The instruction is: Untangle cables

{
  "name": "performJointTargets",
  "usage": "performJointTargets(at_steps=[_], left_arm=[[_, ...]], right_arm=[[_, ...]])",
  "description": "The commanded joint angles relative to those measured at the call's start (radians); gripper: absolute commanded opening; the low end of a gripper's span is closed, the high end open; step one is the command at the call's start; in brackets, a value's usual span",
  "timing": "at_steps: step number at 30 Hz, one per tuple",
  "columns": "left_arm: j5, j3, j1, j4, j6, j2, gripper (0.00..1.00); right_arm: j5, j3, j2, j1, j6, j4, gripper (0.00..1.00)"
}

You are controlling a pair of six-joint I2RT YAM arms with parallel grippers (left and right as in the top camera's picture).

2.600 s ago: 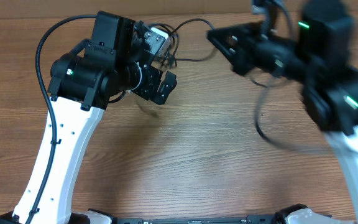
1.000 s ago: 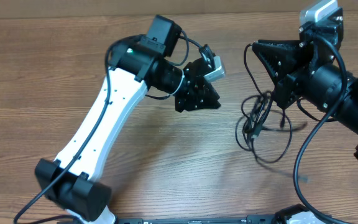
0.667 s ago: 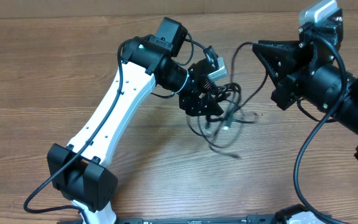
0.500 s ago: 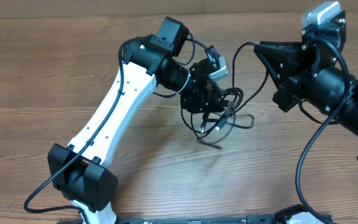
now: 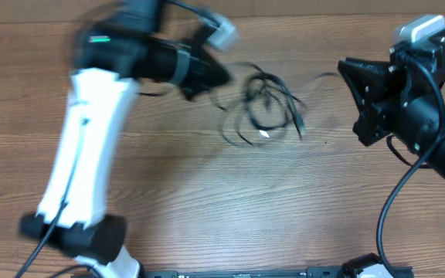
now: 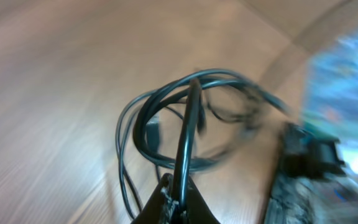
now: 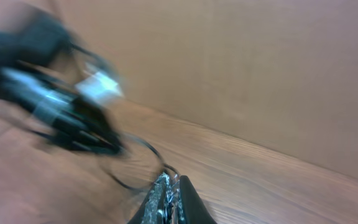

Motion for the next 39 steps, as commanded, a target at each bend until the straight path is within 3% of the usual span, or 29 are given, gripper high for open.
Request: performJointTargets(at_steps=[1, 6, 9, 13, 17, 22, 23, 24, 25, 27, 29, 33, 39], left_arm=[[-0.203, 0.089, 0.074, -0.089, -0.106, -0.13, 0.04], [-0.294, 0.093, 0.187, -0.153, -0.206, -0.247, 0.04], [-0.291, 0.093, 0.245, -0.155, -0.237, -0.309, 0.04], [-0.287, 0.093, 0.242, -0.149, -0.237, -0.335, 0.04], [-0.239, 0.093, 0.214, -0.113, -0.249, -0.321, 0.04], [-0.097, 0.093, 0.194, 0.097, -0.359, -0.31, 0.04], [-0.085, 0.093, 0.194, 0.15, -0.405, -0.313, 0.04], [-0.087, 0.093, 0.194, 0.22, -0.472, -0.317, 0.04], [-0.092, 0.093, 0.195, 0.265, -0.511, -0.319, 0.04], [-0.116, 0.093, 0.194, 0.34, -0.58, -0.321, 0.04], [-0.19, 0.093, 0.194, 0.372, -0.639, -0.32, 0.04], [-0.365, 0.093, 0.194, 0.37, -0.733, -0.314, 0.04], [-0.442, 0.093, 0.195, 0.409, -0.821, -0.312, 0.04]], right_arm=[[0.135, 0.026, 0.032, -0.043, 0.047, 0.005, 0.04], [0.104, 0.026, 0.106, -0.269, 0.077, 0.024, 0.04], [-0.084, 0.026, 0.145, -0.452, 0.076, 0.031, 0.04], [-0.319, 0.026, 0.171, -0.515, 0.076, 0.011, 0.04], [-0.299, 0.022, 0.182, -0.46, 0.072, -0.029, 0.04], [-0.298, -0.033, 0.214, -0.371, 0.072, -0.084, 0.07], [-0.297, -0.049, 0.224, -0.355, 0.072, -0.088, 0.12], [-0.298, -0.076, 0.237, -0.336, 0.072, -0.089, 0.33], [-0.302, -0.096, 0.247, -0.319, 0.072, -0.089, 0.42], [-0.332, -0.135, 0.264, -0.277, 0.072, -0.086, 0.58], [-0.386, -0.174, 0.282, -0.221, 0.039, -0.077, 0.66], [-0.418, -0.255, 0.313, -0.077, -0.059, -0.036, 0.71], [-0.418, -0.375, 0.345, 0.111, -0.224, 0.041, 0.71]])
